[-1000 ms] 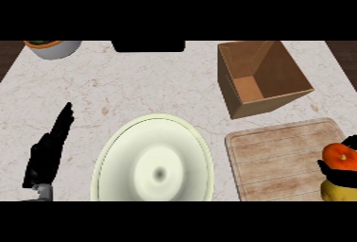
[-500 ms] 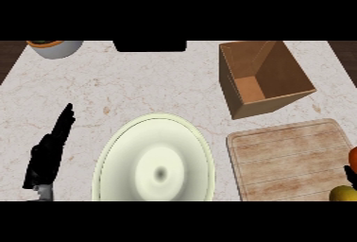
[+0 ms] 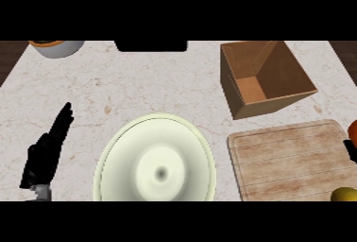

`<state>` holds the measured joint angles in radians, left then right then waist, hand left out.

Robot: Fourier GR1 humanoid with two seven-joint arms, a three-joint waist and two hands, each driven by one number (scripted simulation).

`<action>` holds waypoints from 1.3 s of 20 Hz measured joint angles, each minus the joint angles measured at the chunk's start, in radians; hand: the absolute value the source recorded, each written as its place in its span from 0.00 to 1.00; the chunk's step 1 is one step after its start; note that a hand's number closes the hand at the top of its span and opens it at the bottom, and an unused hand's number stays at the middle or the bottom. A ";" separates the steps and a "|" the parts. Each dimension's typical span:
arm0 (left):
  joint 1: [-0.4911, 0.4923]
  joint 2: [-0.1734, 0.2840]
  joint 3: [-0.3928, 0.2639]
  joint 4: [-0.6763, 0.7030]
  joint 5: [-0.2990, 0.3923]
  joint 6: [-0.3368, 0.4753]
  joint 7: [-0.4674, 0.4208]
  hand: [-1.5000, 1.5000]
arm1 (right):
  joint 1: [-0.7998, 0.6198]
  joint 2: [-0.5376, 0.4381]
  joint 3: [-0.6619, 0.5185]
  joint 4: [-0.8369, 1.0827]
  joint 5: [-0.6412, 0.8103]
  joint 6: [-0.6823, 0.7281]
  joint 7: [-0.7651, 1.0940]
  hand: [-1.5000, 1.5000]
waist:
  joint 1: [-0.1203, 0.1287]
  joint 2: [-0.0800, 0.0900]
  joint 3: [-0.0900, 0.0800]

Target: Pick the squash from the cutting board and place it in the cardboard box

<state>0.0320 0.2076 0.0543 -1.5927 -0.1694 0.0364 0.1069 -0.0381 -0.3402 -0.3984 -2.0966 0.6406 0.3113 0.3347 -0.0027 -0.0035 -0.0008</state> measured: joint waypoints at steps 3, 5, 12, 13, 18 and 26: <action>-0.011 -0.011 -0.006 0.016 -0.010 0.003 -0.008 0.50 | -0.087 -0.005 0.020 -0.024 -0.039 0.028 0.055 1.00 | 0.004 0.002 0.000; -0.011 -0.009 0.000 0.014 -0.005 -0.005 -0.007 0.50 | -0.157 -0.017 0.034 -0.020 -0.056 0.047 0.103 1.00 | 0.006 0.002 0.000; -0.030 -0.013 0.014 0.048 -0.014 -0.009 -0.023 0.50 | -0.409 -0.020 0.144 0.166 0.011 0.020 0.223 1.00 | 0.014 0.005 0.000; -0.034 -0.010 0.016 0.053 -0.012 -0.014 -0.028 0.50 | -0.448 -0.017 0.159 0.210 0.022 0.013 0.233 1.00 | 0.015 0.005 0.000; -0.052 -0.026 0.006 0.058 -0.032 -0.002 -0.019 0.50 | -0.574 0.012 0.224 0.415 0.086 -0.048 0.235 1.00 | 0.018 0.006 0.000; -0.050 -0.036 -0.002 0.035 -0.042 -0.004 0.000 0.50 | -0.736 0.059 0.260 0.807 0.148 -0.159 0.168 1.00 | 0.023 0.008 0.001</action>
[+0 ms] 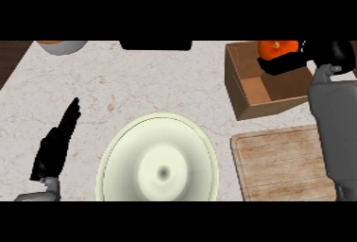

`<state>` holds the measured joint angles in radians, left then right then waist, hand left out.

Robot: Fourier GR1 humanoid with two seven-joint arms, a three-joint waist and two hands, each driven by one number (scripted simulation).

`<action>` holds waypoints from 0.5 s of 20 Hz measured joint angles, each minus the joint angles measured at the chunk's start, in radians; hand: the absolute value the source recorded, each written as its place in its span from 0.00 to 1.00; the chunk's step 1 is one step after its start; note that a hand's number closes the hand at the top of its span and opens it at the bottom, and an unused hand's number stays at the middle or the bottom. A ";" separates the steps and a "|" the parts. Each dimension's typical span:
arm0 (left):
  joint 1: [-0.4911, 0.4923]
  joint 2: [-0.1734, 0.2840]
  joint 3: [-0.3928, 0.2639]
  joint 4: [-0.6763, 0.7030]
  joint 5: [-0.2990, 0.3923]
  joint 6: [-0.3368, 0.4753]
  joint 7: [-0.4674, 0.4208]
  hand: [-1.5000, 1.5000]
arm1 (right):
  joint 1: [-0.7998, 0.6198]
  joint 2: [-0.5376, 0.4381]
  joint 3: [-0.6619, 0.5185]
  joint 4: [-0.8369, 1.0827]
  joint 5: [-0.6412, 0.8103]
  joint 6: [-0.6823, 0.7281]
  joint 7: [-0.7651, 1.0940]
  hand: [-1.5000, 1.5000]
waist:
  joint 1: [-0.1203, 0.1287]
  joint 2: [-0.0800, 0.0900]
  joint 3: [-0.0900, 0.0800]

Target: Pick the squash from the cutting board and place it in the cardboard box

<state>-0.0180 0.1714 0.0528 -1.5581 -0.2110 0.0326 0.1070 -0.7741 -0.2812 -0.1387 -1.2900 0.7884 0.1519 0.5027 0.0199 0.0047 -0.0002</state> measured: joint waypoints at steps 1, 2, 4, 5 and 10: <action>-0.008 0.001 0.003 0.013 0.002 -0.002 -0.008 0.50 | -0.007 0.010 0.005 0.048 0.011 -0.020 -0.011 1.00 | 0.000 0.001 0.000; 0.002 -0.003 -0.001 0.010 -0.003 0.001 -0.012 0.50 | -0.023 0.009 -0.001 0.102 0.017 -0.040 -0.026 1.00 | 0.001 0.001 0.000; 0.028 -0.009 -0.006 0.001 -0.004 -0.001 -0.027 0.50 | -0.036 0.030 -0.010 0.177 0.023 -0.080 -0.028 0.00 | 0.001 0.000 0.000; 0.035 -0.011 -0.010 -0.017 -0.007 0.000 -0.016 0.50 | -0.044 0.048 -0.012 0.209 0.027 -0.106 -0.024 0.00 | 0.001 0.000 0.000; 0.034 -0.008 -0.001 -0.013 -0.002 -0.009 -0.029 0.50 | -0.100 0.076 -0.047 0.417 0.025 -0.232 -0.101 0.00 | 0.002 0.001 0.000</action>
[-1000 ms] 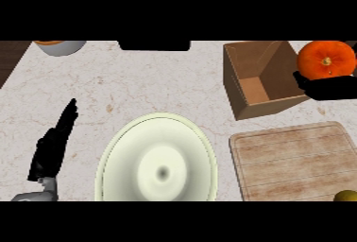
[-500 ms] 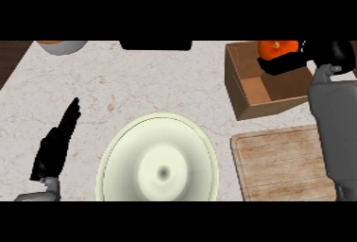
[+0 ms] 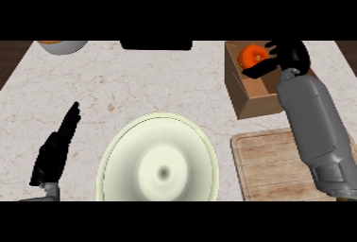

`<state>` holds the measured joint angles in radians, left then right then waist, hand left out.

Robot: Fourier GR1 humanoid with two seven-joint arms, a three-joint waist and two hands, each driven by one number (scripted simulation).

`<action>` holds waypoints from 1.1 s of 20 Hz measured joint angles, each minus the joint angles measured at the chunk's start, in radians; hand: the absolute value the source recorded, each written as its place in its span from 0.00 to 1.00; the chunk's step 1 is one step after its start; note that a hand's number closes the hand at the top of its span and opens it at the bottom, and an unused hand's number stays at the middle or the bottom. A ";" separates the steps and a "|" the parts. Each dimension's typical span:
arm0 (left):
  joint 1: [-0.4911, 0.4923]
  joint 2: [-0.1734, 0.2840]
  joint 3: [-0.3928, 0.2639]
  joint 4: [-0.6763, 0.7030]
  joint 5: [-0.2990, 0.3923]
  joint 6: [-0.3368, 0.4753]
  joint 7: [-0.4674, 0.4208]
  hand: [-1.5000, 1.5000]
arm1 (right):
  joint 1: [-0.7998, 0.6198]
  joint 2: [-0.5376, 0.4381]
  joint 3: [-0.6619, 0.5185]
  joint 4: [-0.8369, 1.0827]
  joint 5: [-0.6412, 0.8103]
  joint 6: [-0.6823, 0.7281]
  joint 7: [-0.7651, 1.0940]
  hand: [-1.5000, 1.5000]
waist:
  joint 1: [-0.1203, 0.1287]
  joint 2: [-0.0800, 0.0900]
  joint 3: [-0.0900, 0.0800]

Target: Pick the squash from the cutting board and place it in the cardboard box

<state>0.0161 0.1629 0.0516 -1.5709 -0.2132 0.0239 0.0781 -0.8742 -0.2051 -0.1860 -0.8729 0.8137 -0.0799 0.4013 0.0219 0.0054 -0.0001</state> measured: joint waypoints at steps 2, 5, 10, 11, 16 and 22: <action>-0.009 -0.003 0.000 0.000 0.000 -0.001 0.010 0.50 | -0.027 -0.002 -0.024 0.060 -0.017 -0.038 -0.038 0.00 | -0.001 -0.001 -0.001; -0.005 -0.001 0.005 0.001 0.002 -0.004 0.003 0.50 | -0.051 0.012 -0.072 0.085 -0.053 -0.129 -0.087 0.00 | 0.001 -0.001 -0.002; -0.022 0.006 0.019 0.023 0.000 -0.001 0.001 0.50 | -0.063 0.002 -0.187 0.075 -0.156 -0.259 -0.181 0.00 | -0.004 0.000 0.000; -0.017 0.009 0.020 0.013 0.003 -0.004 0.003 0.50 | -0.059 0.002 -0.209 0.073 -0.182 -0.278 -0.205 0.00 | -0.004 0.000 0.000; -0.010 0.001 0.022 0.013 -0.002 0.006 0.007 0.50 | -0.016 -0.039 -0.324 0.010 -0.333 -0.278 -0.302 0.00 | -0.018 -0.004 0.001; 0.003 0.000 0.028 0.015 -0.004 0.008 0.001 0.50 | 0.088 -0.138 -0.431 -0.085 -0.443 -0.259 -0.311 0.00 | -0.030 -0.008 0.000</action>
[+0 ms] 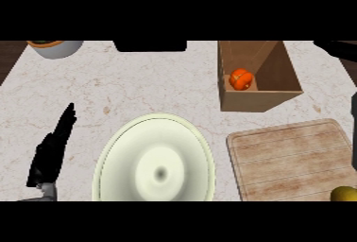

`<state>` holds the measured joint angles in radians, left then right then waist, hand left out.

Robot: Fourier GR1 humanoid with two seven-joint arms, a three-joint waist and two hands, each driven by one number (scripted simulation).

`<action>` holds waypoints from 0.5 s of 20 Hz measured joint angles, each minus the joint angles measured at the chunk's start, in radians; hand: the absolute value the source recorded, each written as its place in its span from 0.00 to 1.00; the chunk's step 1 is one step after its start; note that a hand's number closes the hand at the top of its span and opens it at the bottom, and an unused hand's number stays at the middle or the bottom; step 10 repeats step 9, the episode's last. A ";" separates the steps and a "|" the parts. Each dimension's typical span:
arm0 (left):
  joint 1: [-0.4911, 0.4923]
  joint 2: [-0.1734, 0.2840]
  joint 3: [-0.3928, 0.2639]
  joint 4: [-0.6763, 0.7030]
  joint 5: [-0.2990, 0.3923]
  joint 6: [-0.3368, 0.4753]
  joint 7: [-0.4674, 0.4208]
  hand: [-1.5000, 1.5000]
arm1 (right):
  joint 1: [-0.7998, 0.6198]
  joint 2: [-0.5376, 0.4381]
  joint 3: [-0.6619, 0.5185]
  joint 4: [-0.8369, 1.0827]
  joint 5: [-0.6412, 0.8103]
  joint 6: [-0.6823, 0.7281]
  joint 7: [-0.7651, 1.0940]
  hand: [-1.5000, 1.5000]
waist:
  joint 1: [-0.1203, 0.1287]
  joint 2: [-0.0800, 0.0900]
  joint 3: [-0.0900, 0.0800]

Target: Pick the squash from the cutting board and place it in the cardboard box

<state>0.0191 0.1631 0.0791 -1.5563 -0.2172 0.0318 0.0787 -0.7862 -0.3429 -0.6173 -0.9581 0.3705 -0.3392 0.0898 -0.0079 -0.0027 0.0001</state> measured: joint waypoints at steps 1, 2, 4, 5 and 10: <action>0.003 0.002 0.004 -0.002 0.004 -0.002 -0.003 0.50 | 0.027 -0.019 -0.018 -0.014 -0.020 0.012 -0.004 0.00 | 0.000 0.000 0.000; 0.005 0.004 0.007 -0.002 0.005 -0.004 -0.004 0.50 | 0.044 -0.049 -0.036 -0.031 -0.039 0.033 0.004 0.00 | -0.002 0.000 0.000; 0.000 0.006 0.014 0.011 0.010 -0.007 -0.010 0.50 | 0.092 -0.090 -0.072 -0.070 -0.088 0.075 0.005 0.00 | -0.005 -0.001 0.000; 0.001 0.005 0.014 0.012 0.011 -0.008 -0.015 0.50 | 0.117 -0.115 -0.092 -0.079 -0.114 0.101 -0.004 0.00 | -0.004 -0.001 0.000; 0.005 0.000 0.012 0.000 0.003 -0.002 -0.005 0.50 | 0.258 -0.182 -0.164 -0.143 -0.220 0.231 -0.039 0.00 | -0.007 -0.001 0.000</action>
